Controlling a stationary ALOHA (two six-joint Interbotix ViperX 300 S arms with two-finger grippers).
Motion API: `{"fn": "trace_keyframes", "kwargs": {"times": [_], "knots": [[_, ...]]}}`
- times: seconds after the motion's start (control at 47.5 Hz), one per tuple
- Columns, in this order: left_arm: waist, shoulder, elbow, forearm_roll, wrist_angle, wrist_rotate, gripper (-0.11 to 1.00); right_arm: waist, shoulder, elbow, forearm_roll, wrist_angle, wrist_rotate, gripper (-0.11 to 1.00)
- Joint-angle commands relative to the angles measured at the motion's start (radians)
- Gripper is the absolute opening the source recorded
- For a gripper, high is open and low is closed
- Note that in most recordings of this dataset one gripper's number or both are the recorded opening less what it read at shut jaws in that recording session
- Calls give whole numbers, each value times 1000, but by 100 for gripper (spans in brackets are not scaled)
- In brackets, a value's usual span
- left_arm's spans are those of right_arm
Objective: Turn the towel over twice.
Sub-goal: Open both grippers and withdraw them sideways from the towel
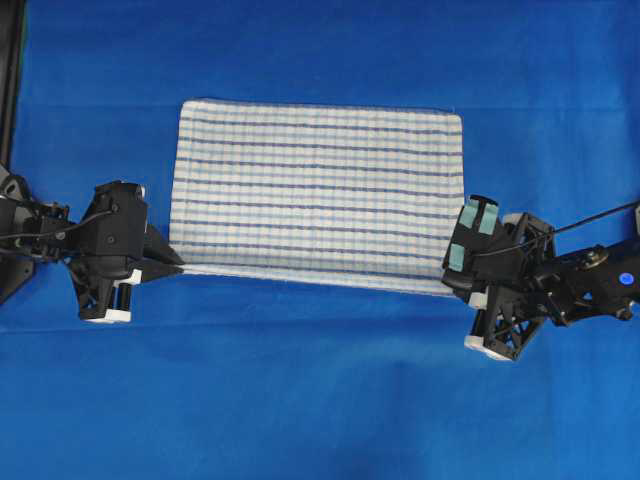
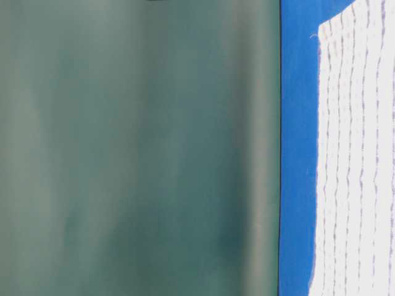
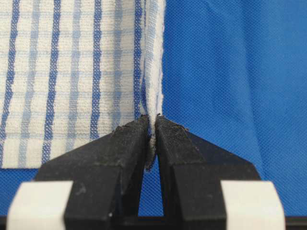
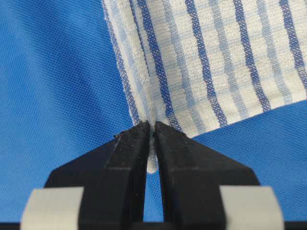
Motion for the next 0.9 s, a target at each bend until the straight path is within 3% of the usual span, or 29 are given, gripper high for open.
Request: {"fn": "trace_keyframes", "kwargs": {"times": [0.0,0.126,0.168,0.336,0.379,0.463,0.61,0.883], "knots": [[-3,-5,-11,-2,0,2,5,5,0,-18,2,-2,-2,9],[-3,-2,-17,-2,0,-2,6,0,5,-25,-3,3,-2,10],[-3,-2,-21,-2,0,-2,11,-2,5,-23,-5,6,-2,16],[-11,-6,-37,-2,0,-2,58,-6,3,-34,-25,34,-3,62],[-12,-11,-40,-2,0,-2,70,-8,2,-38,-31,44,-3,66],[-12,-23,-48,-2,5,0,87,-6,-6,-51,-44,58,-6,64],[-12,-72,-64,-2,49,0,83,-8,-46,-69,-84,74,-20,62],[-12,-262,-100,-2,170,5,82,-14,-186,-80,-209,114,-20,62]]}}
